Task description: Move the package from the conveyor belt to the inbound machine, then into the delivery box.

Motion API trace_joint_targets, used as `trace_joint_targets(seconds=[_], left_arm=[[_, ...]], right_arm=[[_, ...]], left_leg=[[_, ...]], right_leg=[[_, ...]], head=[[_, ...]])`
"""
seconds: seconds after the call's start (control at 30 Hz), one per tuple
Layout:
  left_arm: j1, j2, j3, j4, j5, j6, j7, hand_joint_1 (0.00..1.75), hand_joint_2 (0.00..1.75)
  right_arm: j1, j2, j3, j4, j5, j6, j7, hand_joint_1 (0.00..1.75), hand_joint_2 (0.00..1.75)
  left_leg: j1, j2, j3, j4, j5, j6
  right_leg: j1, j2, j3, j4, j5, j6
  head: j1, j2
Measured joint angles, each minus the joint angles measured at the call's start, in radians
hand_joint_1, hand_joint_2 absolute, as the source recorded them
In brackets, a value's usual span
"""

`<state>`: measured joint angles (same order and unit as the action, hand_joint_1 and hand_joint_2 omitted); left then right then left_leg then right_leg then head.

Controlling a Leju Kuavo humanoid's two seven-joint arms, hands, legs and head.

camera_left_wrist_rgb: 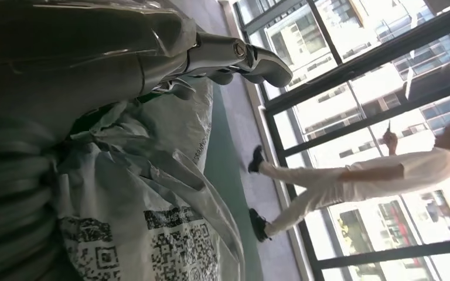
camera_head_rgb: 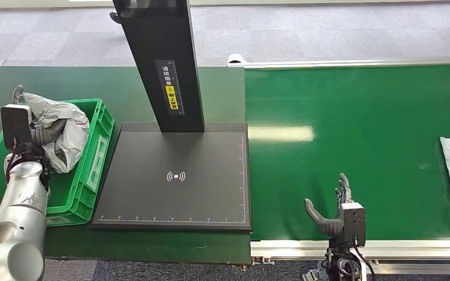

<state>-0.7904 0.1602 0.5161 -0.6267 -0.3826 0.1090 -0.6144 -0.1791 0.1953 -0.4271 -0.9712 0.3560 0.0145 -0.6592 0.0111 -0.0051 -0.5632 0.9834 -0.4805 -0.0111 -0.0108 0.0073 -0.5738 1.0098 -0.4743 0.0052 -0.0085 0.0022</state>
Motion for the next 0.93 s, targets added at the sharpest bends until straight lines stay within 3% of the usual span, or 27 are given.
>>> trace_joint_targets(seconds=[0.27,0.47,0.6,0.77,0.93], left_arm=[[0.073,-0.053,-0.034,-0.187,0.118,-0.082,-0.016,0.00,1.75],[0.190,-0.103,-0.072,-0.496,0.320,-0.034,-0.041,0.00,1.75],[0.273,-0.118,-0.080,-0.670,0.440,-0.076,-0.025,0.00,1.75],[0.371,-0.144,-0.124,-0.839,0.447,-0.096,-0.052,0.00,1.75],[0.471,-0.186,-0.245,-0.989,0.362,-0.052,-0.081,0.00,1.75]], right_arm=[[0.008,0.001,-0.012,0.000,0.000,-0.010,0.000,0.00,1.75],[0.018,0.000,-0.018,0.002,-0.014,-0.018,-0.011,0.00,1.75],[0.029,-0.001,-0.021,0.004,-0.026,-0.021,-0.018,0.00,1.75],[0.035,-0.001,-0.024,0.004,-0.033,-0.026,-0.018,0.00,1.75],[0.036,0.000,-0.027,0.003,-0.033,-0.029,-0.015,0.00,1.75]], left_leg=[[0.000,0.000,0.000,0.000,0.000,0.000],[0.000,0.001,-0.001,0.000,-0.001,0.000],[0.000,0.001,-0.001,0.000,-0.001,0.000],[0.000,0.001,-0.001,0.000,-0.001,0.000],[-0.001,0.000,-0.001,0.000,-0.001,0.000]], right_leg=[[0.000,0.000,0.000,0.000,0.000,0.000],[0.000,0.000,-0.001,0.000,0.000,0.000],[0.000,0.000,-0.001,0.000,0.000,0.000],[0.000,0.000,-0.001,0.000,0.000,0.000],[-0.001,0.000,0.000,-0.001,0.000,0.000]], head=[[0.000,0.000],[0.000,0.000],[0.000,0.000],[0.000,0.000],[0.000,0.000]])
